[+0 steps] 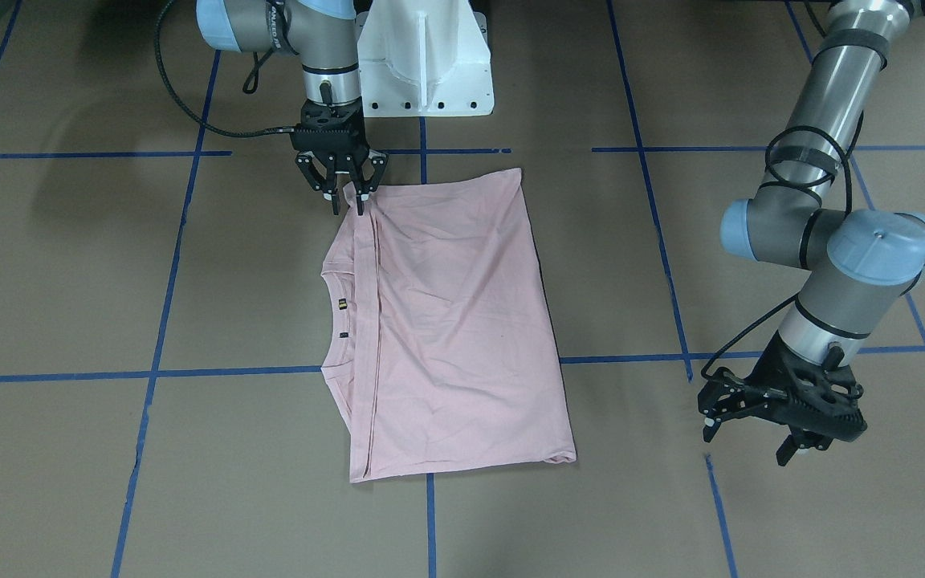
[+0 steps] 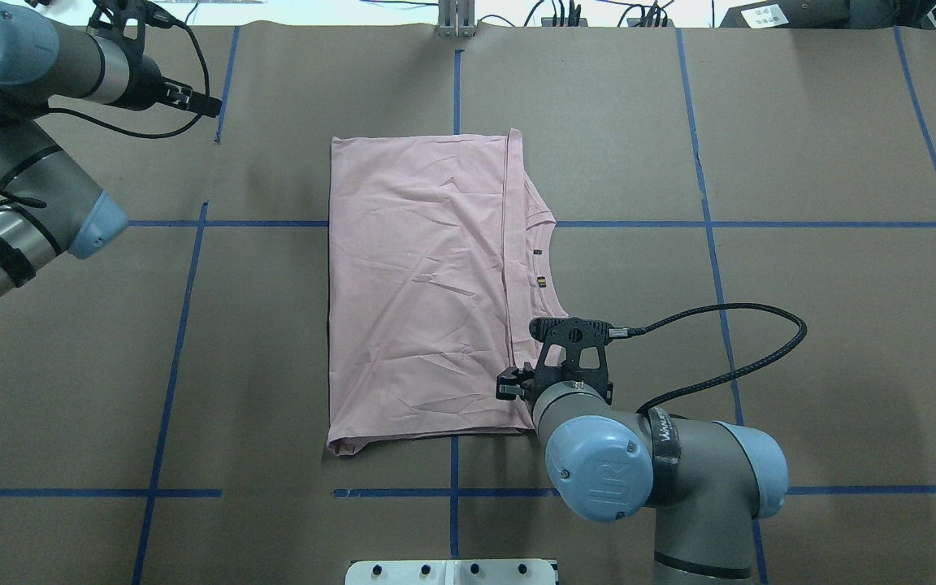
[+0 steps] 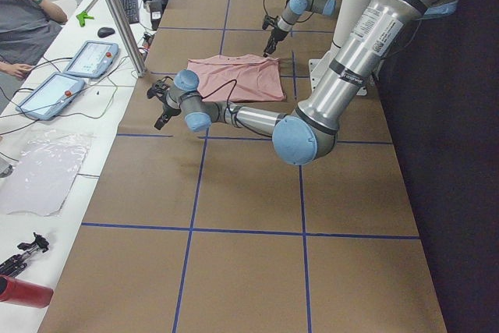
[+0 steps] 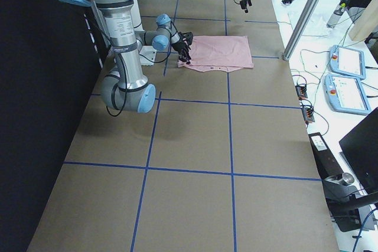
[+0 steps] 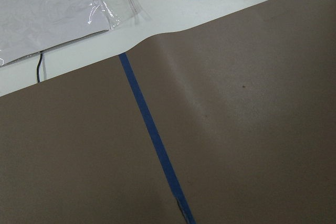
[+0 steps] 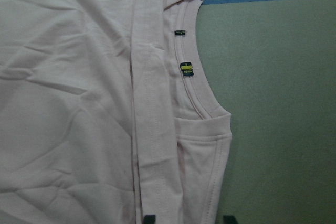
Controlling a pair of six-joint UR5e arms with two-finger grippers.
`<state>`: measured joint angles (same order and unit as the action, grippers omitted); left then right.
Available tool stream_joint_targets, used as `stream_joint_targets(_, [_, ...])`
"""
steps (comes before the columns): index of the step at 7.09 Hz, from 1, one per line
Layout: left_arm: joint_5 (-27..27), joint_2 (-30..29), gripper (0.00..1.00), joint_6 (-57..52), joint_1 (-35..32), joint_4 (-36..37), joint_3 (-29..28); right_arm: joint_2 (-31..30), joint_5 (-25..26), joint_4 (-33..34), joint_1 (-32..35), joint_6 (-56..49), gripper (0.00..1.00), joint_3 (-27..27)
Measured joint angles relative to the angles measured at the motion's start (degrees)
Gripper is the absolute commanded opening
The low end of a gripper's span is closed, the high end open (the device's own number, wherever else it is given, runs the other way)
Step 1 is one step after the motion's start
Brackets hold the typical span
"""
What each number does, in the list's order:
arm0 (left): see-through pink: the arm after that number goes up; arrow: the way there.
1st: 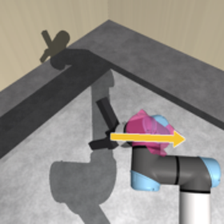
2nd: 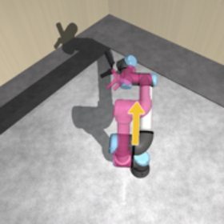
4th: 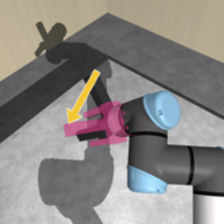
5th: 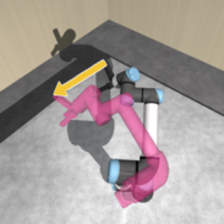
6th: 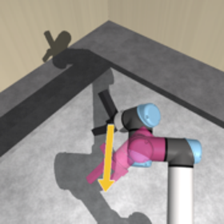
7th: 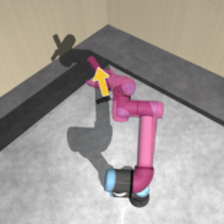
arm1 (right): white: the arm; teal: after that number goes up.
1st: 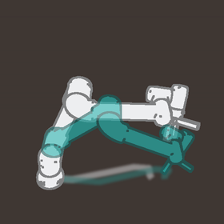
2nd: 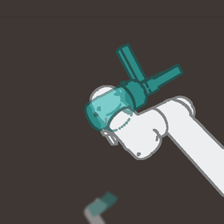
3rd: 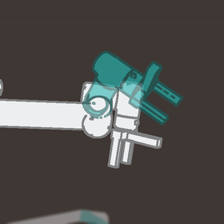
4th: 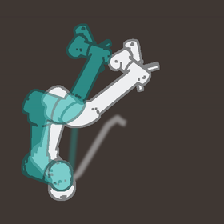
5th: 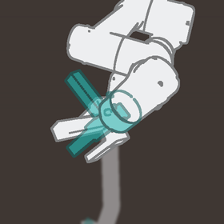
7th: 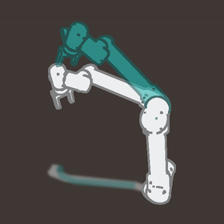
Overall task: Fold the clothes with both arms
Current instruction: 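Pull the shirt collar edge toward the robot with the right gripper, then lower the left gripper to the shirt edge nearest the robot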
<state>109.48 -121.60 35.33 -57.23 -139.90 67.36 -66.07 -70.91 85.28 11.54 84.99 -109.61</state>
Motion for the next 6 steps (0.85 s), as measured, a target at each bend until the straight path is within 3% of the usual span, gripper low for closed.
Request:
stream_joint_targets(1, [0.91,2.08,1.0,2.83,0.43,3.5,5.71,-1.11,-1.13,-0.29,0.49,-1.91,1.0,-2.42])
stream_joint_targets(3, [1.43,8.97,1.0,13.26,5.85,13.88,24.19,-3.48,-4.89,-0.54,2.97,-5.79,1.0,-6.55])
stream_joint_targets(5, [-1.64,13.37,1.0,27.0,16.09,27.88,43.92,-4.09,-9.41,-2.46,6.38,-9.36,1.0,-7.44])
stream_joint_targets(6, [-5.53,13.93,0.94,34.68,22.98,32.37,49.51,-4.54,-10.8,-4.65,7.38,-10.3,1.0,-7.37])
